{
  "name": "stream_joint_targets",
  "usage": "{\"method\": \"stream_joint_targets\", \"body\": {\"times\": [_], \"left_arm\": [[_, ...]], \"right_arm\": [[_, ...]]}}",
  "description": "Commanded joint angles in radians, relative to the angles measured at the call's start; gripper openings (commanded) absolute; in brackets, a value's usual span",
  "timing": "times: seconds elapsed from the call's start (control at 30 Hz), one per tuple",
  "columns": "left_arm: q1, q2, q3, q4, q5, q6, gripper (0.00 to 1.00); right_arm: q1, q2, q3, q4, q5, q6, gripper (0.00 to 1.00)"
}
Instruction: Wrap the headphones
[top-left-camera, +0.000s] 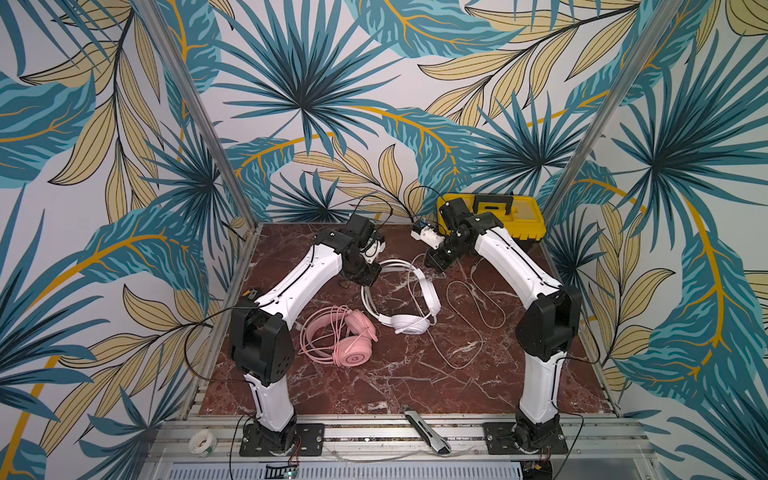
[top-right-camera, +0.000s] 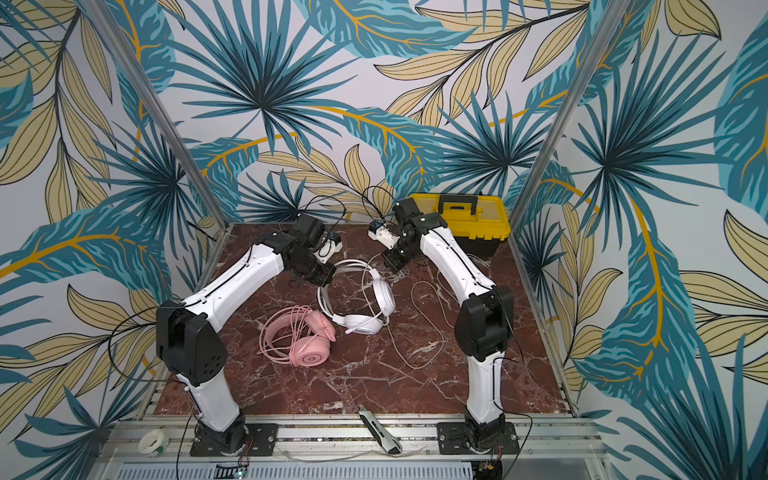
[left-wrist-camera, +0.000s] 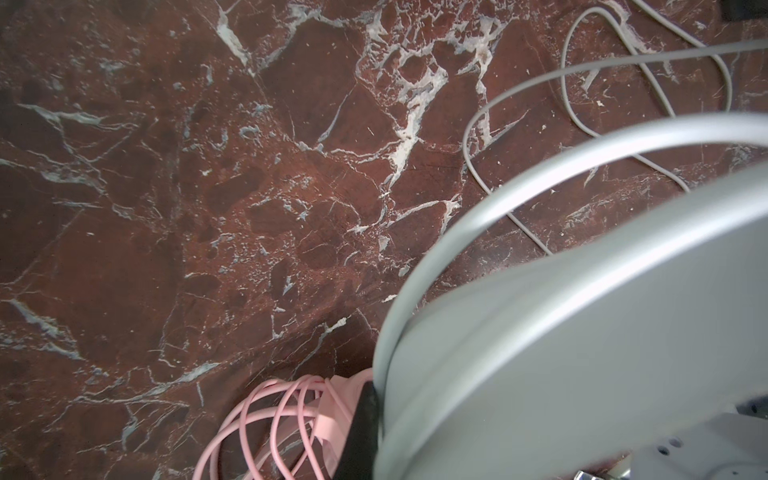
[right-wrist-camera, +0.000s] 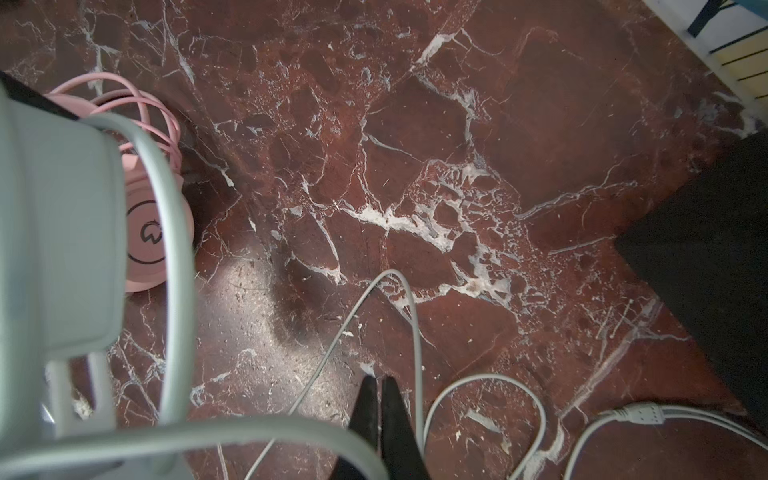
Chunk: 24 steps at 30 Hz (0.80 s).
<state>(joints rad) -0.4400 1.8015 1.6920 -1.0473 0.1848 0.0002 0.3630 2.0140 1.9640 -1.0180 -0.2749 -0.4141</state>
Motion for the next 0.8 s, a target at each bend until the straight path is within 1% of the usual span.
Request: {"method": "stream_joint_targets", "body": {"times": [0.0, 0.1, 0.23, 0.33, 0.47, 0.53, 0.7, 0.77], "left_arm": [[0.030, -0.078, -0.014, 0.059, 0.115, -0.019, 0.00], [0.061, -0.106, -0.036, 0.086, 0.165, -0.032, 0.00], [0.090, -0.132, -0.061, 0.090, 0.177, -0.030, 0.00], [0.130, -0.153, -0.095, 0.116, 0.241, -0.048, 0.00], [0.148, -0.165, -0.118, 0.157, 0.307, -0.079, 0.00], [0.148, -0.162, -0.120, 0.169, 0.322, -0.091, 0.00], [0.149, -0.153, -0.121, 0.187, 0.364, -0.115, 0.00], [0.149, -0.153, -0.121, 0.187, 0.372, -0.120, 0.00]], "right_arm": [[-0.009, -0.029, -0.093, 0.107, -0.024, 0.073, 0.00], [-0.014, -0.055, -0.171, 0.198, -0.041, 0.123, 0.00], [-0.021, -0.080, -0.226, 0.271, -0.060, 0.184, 0.00], [-0.023, -0.102, -0.269, 0.312, -0.064, 0.206, 0.00], [-0.023, -0.105, -0.329, 0.368, -0.094, 0.260, 0.05], [-0.023, -0.106, -0.374, 0.431, -0.125, 0.307, 0.07], [-0.025, -0.115, -0.485, 0.618, -0.196, 0.426, 0.16], [-0.026, -0.115, -0.519, 0.681, -0.212, 0.462, 0.18]]}}
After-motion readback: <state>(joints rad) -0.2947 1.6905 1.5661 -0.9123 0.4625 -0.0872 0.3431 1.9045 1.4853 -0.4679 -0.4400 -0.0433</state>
